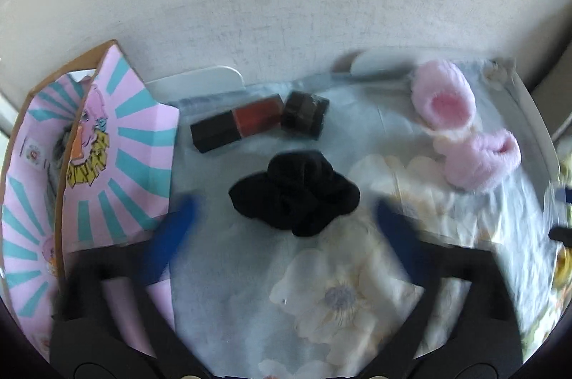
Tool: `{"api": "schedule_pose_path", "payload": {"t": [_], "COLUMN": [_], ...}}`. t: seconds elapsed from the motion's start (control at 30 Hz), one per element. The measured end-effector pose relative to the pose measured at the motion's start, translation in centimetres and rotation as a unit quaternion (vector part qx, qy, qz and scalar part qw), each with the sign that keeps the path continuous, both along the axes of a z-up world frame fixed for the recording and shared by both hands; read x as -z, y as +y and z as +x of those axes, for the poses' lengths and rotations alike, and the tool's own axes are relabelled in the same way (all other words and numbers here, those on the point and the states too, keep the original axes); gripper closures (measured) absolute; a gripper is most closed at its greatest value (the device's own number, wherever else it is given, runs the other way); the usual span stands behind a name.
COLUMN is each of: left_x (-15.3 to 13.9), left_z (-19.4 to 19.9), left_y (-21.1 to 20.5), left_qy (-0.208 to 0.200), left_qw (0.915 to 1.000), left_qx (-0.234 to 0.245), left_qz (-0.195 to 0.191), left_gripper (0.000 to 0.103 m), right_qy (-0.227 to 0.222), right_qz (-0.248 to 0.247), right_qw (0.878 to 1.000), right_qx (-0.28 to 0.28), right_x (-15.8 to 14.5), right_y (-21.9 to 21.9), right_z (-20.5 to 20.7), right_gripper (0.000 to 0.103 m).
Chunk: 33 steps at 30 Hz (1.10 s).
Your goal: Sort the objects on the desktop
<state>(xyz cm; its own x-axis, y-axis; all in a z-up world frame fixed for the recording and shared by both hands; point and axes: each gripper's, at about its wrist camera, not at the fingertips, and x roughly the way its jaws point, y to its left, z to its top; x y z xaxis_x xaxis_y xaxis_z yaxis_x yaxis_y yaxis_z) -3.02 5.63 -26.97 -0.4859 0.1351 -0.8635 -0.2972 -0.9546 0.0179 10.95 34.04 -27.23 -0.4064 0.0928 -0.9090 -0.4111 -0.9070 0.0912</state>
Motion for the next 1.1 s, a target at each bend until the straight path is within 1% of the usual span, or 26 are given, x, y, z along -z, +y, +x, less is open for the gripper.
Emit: {"api": "schedule_pose_path", "payload": {"t": [0.07,0.13,0.17,0.2,0.23,0.27,0.3,0.37,0.4,0.53,0.7,0.8,0.97,1.03,1.1], "left_x": [0.1,1.1,1.6,2.2,2.9,3.5,3.1,2.7,2.2,-0.6,-5.5,-8.7,-12.1,-13.5,-14.2], "left_z": [-0.2,-1.1,-1.4,-1.6,-1.9,-2.1,-1.9,-1.7,-1.6,-0.6,0.6,1.5,2.6,3.2,3.7], "left_y": [-0.4,-0.3,-0.3,-0.2,0.0,0.1,0.1,0.1,0.1,-0.4,-2.6,-5.1,-10.4,-12.4,-14.2], "left_qy": [0.002,-0.009,-0.013,-0.02,-0.035,-0.042,-0.028,-0.031,-0.032,-0.024,-0.022,-0.019,-0.009,0.0,0.004], "left_qw": [0.9996,0.9995,0.9996,0.9995,0.9993,0.9991,0.9996,0.9994,0.9993,0.999,0.998,0.9976,0.9963,0.9956,0.9948], "left_qx": [-0.008,-0.017,-0.017,-0.012,-0.008,-0.006,0.0,0.006,0.011,0.026,0.02,0.01,-0.023,-0.035,-0.051], "left_qz": [0.027,0.024,0.021,0.018,0.011,0.003,0.007,0.014,0.017,0.029,0.056,0.067,0.083,0.086,0.088], "left_gripper": [0.001,0.003,0.02,0.052,0.064,0.07,0.077,0.084,0.085,0.086,0.086,0.086,0.086,0.086,0.086], "right_qy": [-0.003,-0.006,-0.009,-0.011,-0.013,-0.015,-0.017,-0.02,-0.022,-0.03,-0.037,-0.038,-0.027,-0.017,-0.008], "right_qz": [-0.004,-0.007,-0.01,-0.012,-0.013,-0.014,-0.014,-0.014,-0.013,-0.002,0.013,0.018,0.022,0.024,0.032], "right_qw": [1.0,1.0,1.0,1.0,1.0,1.0,1.0,1.0,1.0,0.999,0.999,0.998,0.996,0.995,0.993], "right_qx": [0.0,-0.001,-0.001,-0.001,-0.001,-0.001,0.0,-0.001,-0.003,-0.012,-0.03,-0.045,-0.078,-0.095,-0.118], "right_x": [0.5,0.9,1.1,1.4,1.5,1.7,1.7,1.7,1.5,0.4,-2.5,-4.4,-7.9,-9.2,-10.4], "right_y": [-0.2,-0.3,-0.4,-0.5,-0.5,-0.5,-0.6,-0.6,-0.7,-0.8,-1.1,-1.5,-2.8,-3.7,-5.1], "right_z": [-0.1,-0.2,-0.2,-0.2,-0.2,-0.2,-0.2,-0.2,-0.3,-0.8,-2.4,-4.0,-8.2,-10.3,-12.8], "right_gripper": [0.062,0.062,0.062,0.062,0.062,0.062,0.062,0.062,0.062,0.062,0.062,0.062,0.062,0.062,0.062]}}
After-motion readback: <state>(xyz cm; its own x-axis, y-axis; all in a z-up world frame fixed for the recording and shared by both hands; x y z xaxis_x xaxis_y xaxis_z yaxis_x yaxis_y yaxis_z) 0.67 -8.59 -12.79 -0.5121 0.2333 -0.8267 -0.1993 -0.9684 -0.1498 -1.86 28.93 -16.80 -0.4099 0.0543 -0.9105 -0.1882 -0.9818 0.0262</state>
